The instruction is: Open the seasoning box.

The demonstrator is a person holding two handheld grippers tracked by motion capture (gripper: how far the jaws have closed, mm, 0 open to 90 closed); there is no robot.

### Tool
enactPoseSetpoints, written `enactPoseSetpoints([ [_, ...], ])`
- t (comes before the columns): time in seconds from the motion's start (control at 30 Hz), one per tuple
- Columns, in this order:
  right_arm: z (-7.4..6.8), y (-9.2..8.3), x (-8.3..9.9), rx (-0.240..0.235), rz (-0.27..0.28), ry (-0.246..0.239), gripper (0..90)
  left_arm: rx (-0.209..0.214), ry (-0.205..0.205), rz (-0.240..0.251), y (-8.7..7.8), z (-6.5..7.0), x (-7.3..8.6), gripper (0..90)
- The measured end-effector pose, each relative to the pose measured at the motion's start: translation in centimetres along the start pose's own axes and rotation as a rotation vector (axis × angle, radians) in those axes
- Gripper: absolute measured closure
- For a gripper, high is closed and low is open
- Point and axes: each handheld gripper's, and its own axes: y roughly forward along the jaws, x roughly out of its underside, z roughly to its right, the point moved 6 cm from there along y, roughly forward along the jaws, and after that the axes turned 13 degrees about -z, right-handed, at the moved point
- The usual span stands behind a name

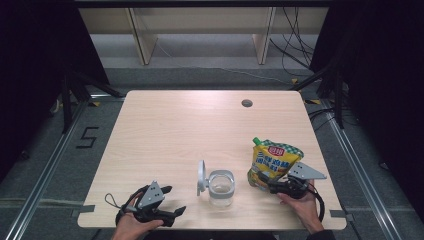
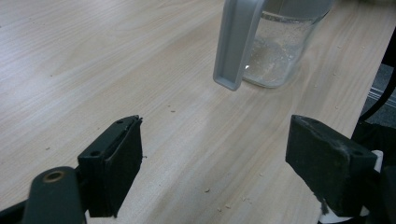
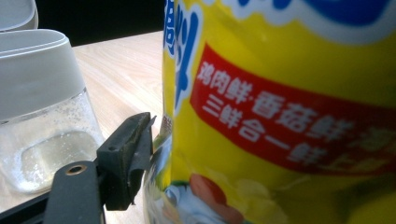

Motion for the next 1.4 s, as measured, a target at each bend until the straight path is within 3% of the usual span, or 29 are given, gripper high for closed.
enactPoseSetpoints([
  [0.03,0.0,0.1,-0.1,0.013,0.025,0.009,27.0,0.0,0.001,0.0,0.0,0.0,0.0,18.1],
  [0.1,0.2,0.2,0.0,-0.009,0.01,-0.007,27.0,-0.001,0.006,-0.01,0.0,-0.1,0.0,18.2],
  [0.23,0.2,0.3,-0.1,-0.014,0.011,0.018,27.0,-0.006,0.012,-0.016,0.0,-0.1,0.1,18.2],
  [0.27,0.2,0.5,-0.2,-0.001,0.043,0.022,27.2,-0.006,0.009,-0.015,0.0,0.0,0.1,18.2],
  [0.3,0.6,0.5,-0.3,-0.001,0.038,-0.023,27.3,-0.006,0.009,-0.015,0.0,0.0,0.1,18.2],
  [0.33,0.3,0.5,-0.2,-0.018,0.031,0.018,27.6,-0.006,0.01,-0.016,0.0,0.0,0.1,18.2],
  [0.37,0.4,0.6,-0.3,-0.027,0.04,0.009,27.7,-0.004,0.005,-0.017,0.0,0.0,0.1,18.2],
  [0.4,0.3,0.5,-0.2,-0.026,0.023,0.037,29.8,-0.004,0.006,-0.017,0.0,0.0,0.1,18.2],
  [0.53,0.6,0.9,-0.5,-0.04,0.063,0.025,31.1,0.001,0.002,-0.012,0.0,0.1,0.0,18.2],
  [0.6,0.7,0.8,-0.5,-0.024,0.048,0.01,32.1,-0.002,0.029,-0.009,0.0,0.0,0.0,18.2],
  [0.63,0.3,0.9,-0.4,-0.049,0.037,0.053,33.2,-0.001,0.011,-0.011,0.1,0.1,0.1,18.2],
  [0.67,0.2,0.9,-0.4,-0.057,0.032,0.058,33.6,0.002,0.006,-0.016,0.0,0.1,0.1,18.2],
  [0.7,0.6,0.9,-0.6,-0.03,0.046,0.012,34.3,0.003,0.003,-0.014,0.1,0.1,0.1,18.2],
  [0.73,0.3,0.9,-0.5,-0.055,0.036,0.043,35.1,0.006,-0.007,-0.005,0.1,0.2,0.0,18.2],
  [0.77,0.4,0.8,-0.5,-0.039,0.012,0.032,35.9,0.0,0.003,-0.013,0.0,0.1,0.0,18.2],
  [0.8,-0.1,0.8,-0.5,-0.048,0.014,0.076,36.5,0.001,0.002,-0.011,0.0,0.1,0.0,18.3],
  [0.87,0.0,0.9,-0.7,-0.041,0.012,0.03,38.6,0.002,-0.008,0.002,0.0,0.2,0.0,18.3],
  [0.9,-0.3,0.8,-0.8,-0.031,0.008,0.058,39.3,0.001,-0.008,0.001,0.0,0.2,0.0,18.3],
  [1.0,-0.6,0.6,-1.1,-0.007,-0.005,0.038,41.7,-0.002,-0.001,-0.002,0.0,0.1,0.0,18.3],
  [1.03,-0.9,0.5,-1.2,-0.002,-0.01,0.056,42.3,-0.015,0.023,-0.022,-0.1,-0.2,0.1,18.3],
  [1.1,-0.9,0.5,-1.4,0.012,-0.008,-0.001,43.3,-0.015,0.017,-0.026,-0.2,-0.2,0.1,18.3],
  [1.13,-1.2,0.6,-1.5,0.013,-0.003,0.023,43.5,0.0,-0.002,-0.002,-0.1,0.1,0.0,18.3],
  [1.2,-1.2,0.3,-1.6,0.028,-0.029,-0.019,44.0,0.001,-0.001,0.004,-0.1,0.0,0.0,18.3],
  [1.23,-1.4,0.2,-1.7,0.046,-0.01,0.01,44.2,0.001,-0.008,0.003,-0.1,0.0,-0.1,18.3],
  [1.27,-1.2,0.2,-1.7,0.046,-0.019,-0.024,44.4,0.0,-0.008,0.004,-0.1,0.0,-0.1,18.3],
  [1.3,-1.4,0.0,-1.7,0.041,-0.027,-0.015,44.7,-0.001,-0.014,0.003,-0.1,0.0,0.0,18.4],
  [1.33,-1.4,-0.1,-1.7,0.063,-0.022,-0.015,45.1,0.0,-0.012,0.002,-0.2,0.0,0.0,18.4],
  [1.4,-1.5,-0.4,-1.9,0.064,-0.033,-0.038,48.4,-0.011,0.007,-0.015,-0.3,-0.3,0.1,18.4],
])
